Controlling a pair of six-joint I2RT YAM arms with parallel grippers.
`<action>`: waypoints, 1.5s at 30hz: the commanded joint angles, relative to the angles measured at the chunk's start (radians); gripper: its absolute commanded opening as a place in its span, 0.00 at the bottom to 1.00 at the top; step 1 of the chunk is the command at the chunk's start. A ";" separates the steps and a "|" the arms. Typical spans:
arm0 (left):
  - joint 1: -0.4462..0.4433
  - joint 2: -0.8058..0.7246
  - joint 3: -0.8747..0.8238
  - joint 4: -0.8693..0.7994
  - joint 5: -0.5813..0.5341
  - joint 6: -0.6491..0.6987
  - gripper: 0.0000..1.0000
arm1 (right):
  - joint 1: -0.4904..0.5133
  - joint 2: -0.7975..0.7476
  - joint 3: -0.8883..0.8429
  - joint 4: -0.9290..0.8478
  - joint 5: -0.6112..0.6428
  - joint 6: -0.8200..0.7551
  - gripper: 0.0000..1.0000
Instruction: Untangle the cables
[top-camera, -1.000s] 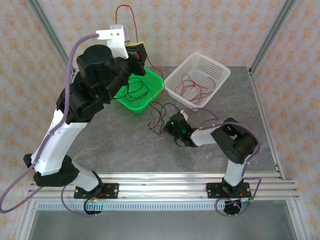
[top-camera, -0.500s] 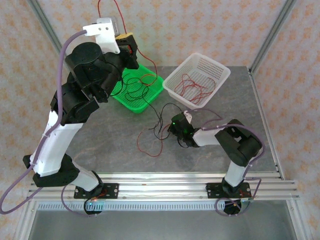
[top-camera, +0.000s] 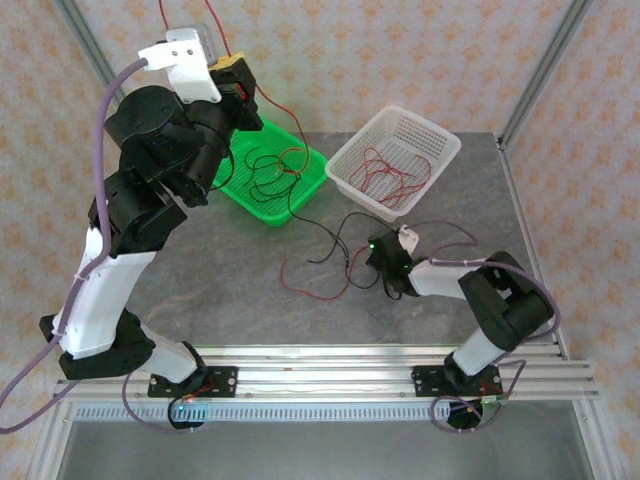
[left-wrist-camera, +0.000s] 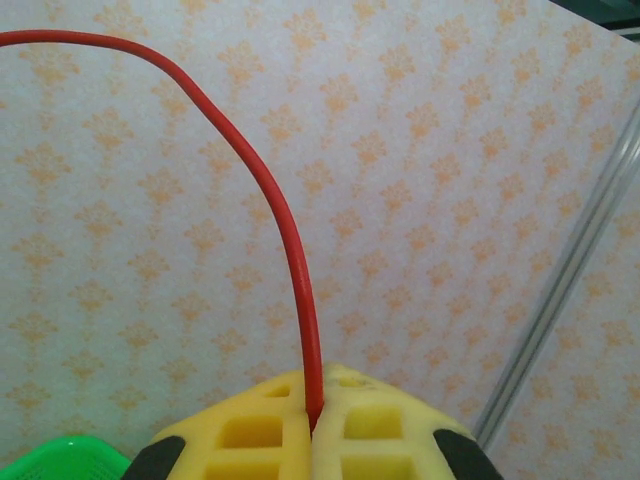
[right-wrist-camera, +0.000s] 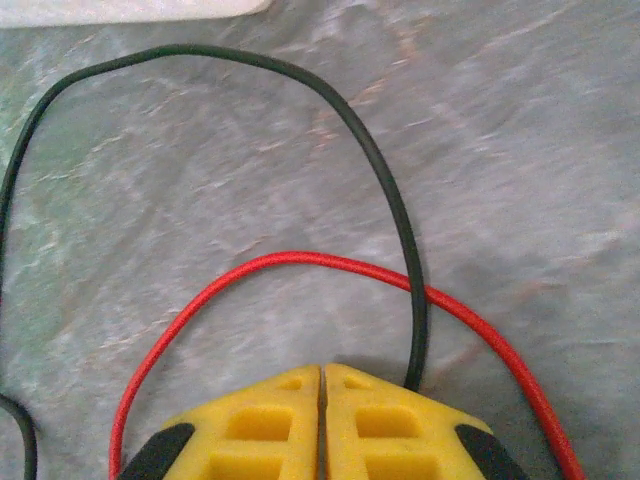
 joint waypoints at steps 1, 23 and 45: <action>-0.003 -0.035 -0.007 0.036 -0.066 0.047 0.00 | -0.024 -0.036 -0.064 -0.147 0.064 -0.013 0.10; -0.004 -0.165 -0.393 0.116 0.146 -0.173 0.00 | 0.151 -0.456 0.180 0.207 -0.433 -0.550 0.59; -0.003 -0.168 -0.420 0.166 0.149 -0.221 0.00 | 0.375 -0.199 0.194 0.723 -0.020 -0.226 0.57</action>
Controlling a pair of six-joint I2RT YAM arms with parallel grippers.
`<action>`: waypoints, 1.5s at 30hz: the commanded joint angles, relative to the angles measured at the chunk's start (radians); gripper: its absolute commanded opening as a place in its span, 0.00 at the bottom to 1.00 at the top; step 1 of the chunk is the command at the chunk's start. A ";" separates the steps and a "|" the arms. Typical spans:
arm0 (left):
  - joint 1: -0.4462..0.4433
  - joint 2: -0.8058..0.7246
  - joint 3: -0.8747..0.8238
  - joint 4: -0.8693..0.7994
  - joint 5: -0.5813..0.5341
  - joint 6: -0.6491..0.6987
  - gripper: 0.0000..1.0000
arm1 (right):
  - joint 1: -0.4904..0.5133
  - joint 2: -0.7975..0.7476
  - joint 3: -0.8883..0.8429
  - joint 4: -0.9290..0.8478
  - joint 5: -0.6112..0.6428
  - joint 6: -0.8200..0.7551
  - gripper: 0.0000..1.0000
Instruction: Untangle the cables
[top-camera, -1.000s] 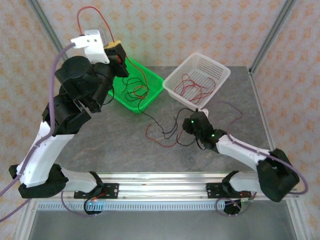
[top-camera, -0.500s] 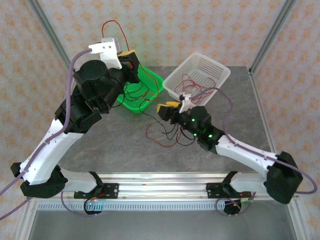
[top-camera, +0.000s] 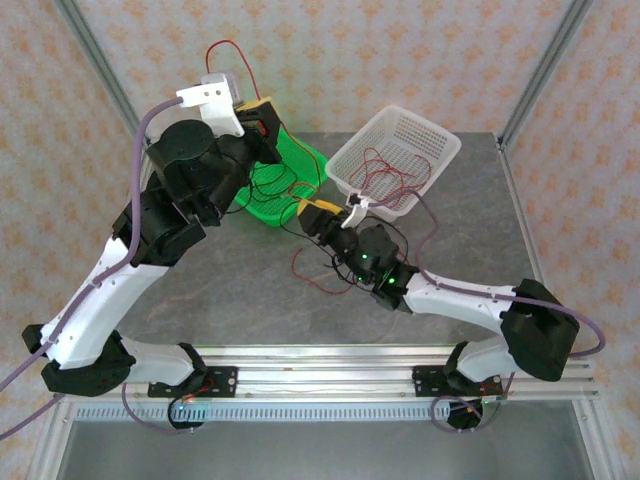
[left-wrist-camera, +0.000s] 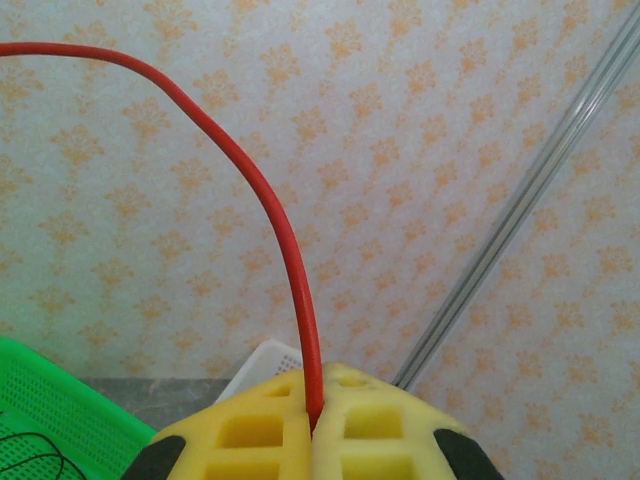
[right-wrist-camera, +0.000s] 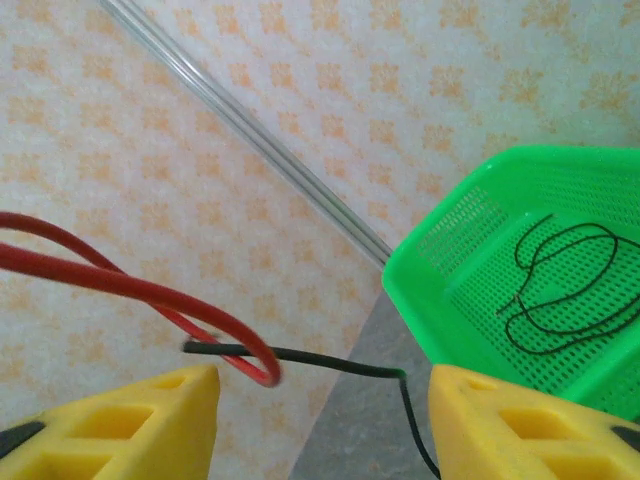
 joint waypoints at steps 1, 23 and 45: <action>-0.003 -0.017 -0.009 0.038 0.018 -0.013 0.00 | 0.001 0.003 0.033 0.053 0.038 0.006 0.57; -0.002 -0.050 0.033 0.019 0.030 -0.005 0.00 | -0.044 0.274 0.224 -0.264 0.343 0.165 0.34; -0.003 0.001 0.106 -0.009 -0.007 0.039 0.00 | -0.090 0.097 -0.146 -0.396 0.326 0.208 0.45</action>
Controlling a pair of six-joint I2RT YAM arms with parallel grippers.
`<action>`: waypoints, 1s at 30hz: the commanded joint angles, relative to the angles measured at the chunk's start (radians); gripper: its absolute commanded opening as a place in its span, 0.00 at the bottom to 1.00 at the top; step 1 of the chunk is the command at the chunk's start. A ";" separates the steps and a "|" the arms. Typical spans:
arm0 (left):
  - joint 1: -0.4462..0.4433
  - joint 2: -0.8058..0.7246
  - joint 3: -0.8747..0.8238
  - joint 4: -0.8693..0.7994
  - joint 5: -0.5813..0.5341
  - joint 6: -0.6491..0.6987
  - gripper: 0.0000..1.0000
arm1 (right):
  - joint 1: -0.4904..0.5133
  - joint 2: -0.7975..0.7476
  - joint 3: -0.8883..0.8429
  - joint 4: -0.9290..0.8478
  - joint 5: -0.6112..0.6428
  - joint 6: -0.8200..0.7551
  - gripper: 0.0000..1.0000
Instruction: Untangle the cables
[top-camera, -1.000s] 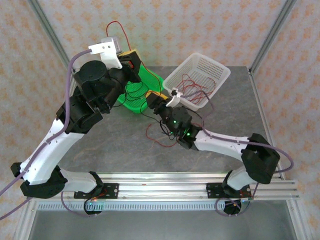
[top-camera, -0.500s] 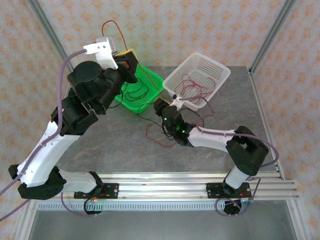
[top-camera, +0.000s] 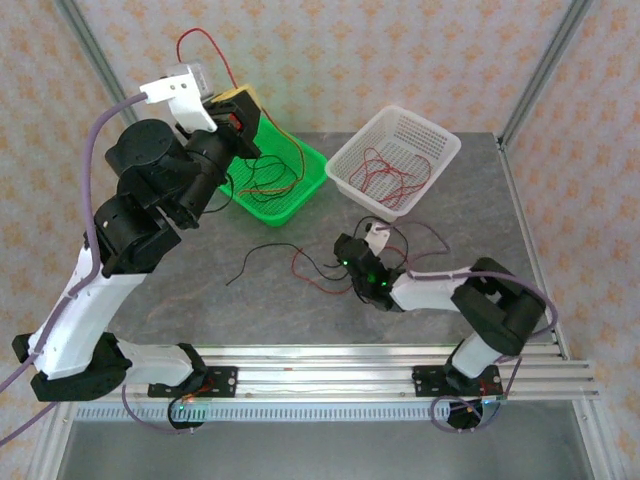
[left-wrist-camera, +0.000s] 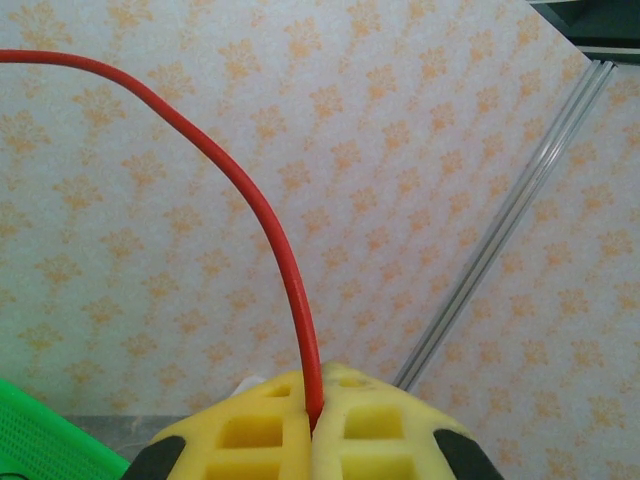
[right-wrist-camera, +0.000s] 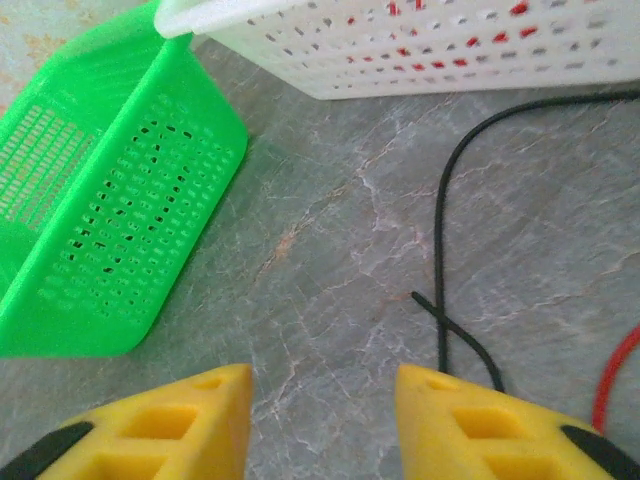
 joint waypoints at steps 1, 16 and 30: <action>-0.003 0.033 0.017 0.015 -0.011 0.024 0.00 | -0.002 -0.129 -0.020 -0.082 0.051 -0.036 0.47; 0.059 0.278 -0.052 0.354 0.110 -0.001 0.00 | -0.003 -0.694 0.019 -0.753 0.145 -0.083 0.59; 0.122 0.750 -0.068 0.853 0.184 -0.020 0.00 | -0.004 -0.849 0.034 -0.944 0.152 -0.041 0.60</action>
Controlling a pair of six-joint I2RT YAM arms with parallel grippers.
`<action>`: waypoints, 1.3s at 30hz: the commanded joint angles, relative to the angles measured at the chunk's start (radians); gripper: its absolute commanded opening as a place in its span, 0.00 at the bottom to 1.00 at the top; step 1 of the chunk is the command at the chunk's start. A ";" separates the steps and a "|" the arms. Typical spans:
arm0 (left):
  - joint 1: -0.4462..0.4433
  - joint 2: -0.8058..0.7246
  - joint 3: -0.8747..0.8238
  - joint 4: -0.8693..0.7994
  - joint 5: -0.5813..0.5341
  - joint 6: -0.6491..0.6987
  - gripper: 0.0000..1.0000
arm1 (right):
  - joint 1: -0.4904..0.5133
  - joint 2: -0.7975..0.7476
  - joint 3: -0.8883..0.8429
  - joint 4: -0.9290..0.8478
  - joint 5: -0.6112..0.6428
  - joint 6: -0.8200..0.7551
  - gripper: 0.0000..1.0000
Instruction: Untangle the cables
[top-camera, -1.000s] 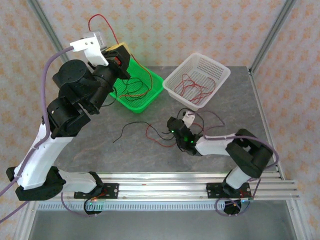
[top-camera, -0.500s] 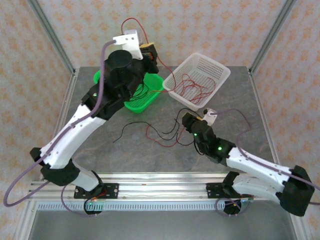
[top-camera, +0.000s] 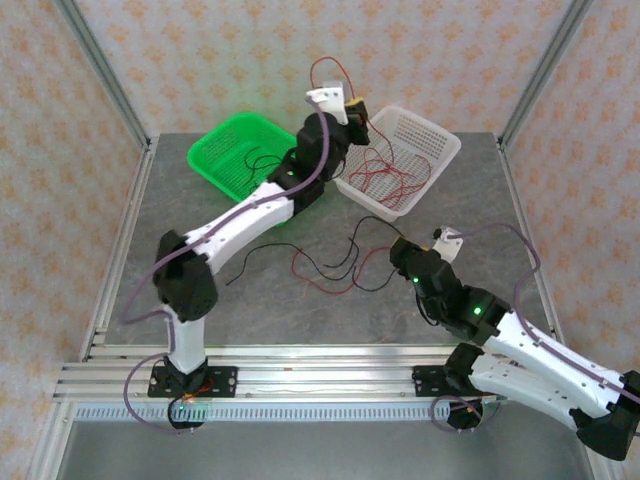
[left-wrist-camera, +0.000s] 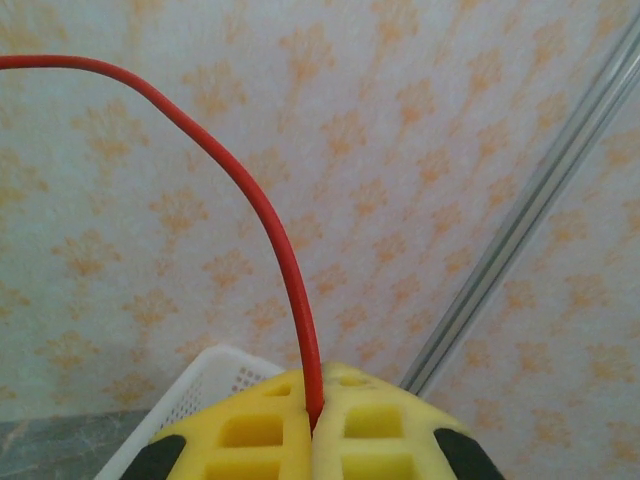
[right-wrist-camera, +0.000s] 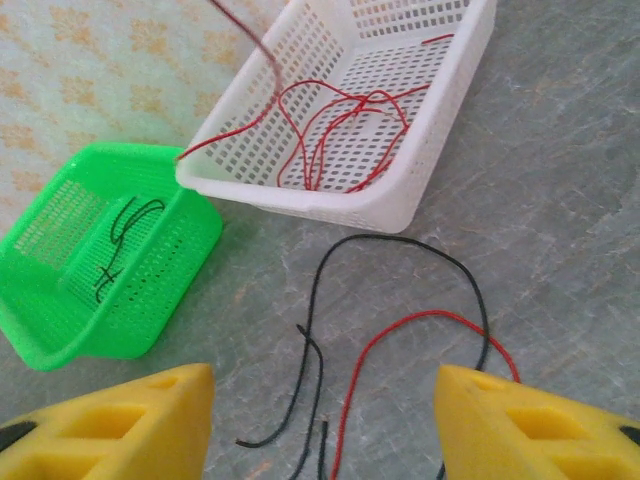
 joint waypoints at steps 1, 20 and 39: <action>0.010 0.116 0.084 0.119 0.019 -0.016 0.00 | -0.003 -0.014 0.002 -0.070 0.053 0.026 0.60; 0.010 0.646 0.672 -0.532 0.113 0.135 0.00 | -0.010 -0.013 0.013 -0.121 0.044 0.013 0.61; 0.006 0.666 0.677 -0.831 0.179 0.214 0.34 | -0.014 0.089 0.046 -0.089 -0.002 -0.006 0.61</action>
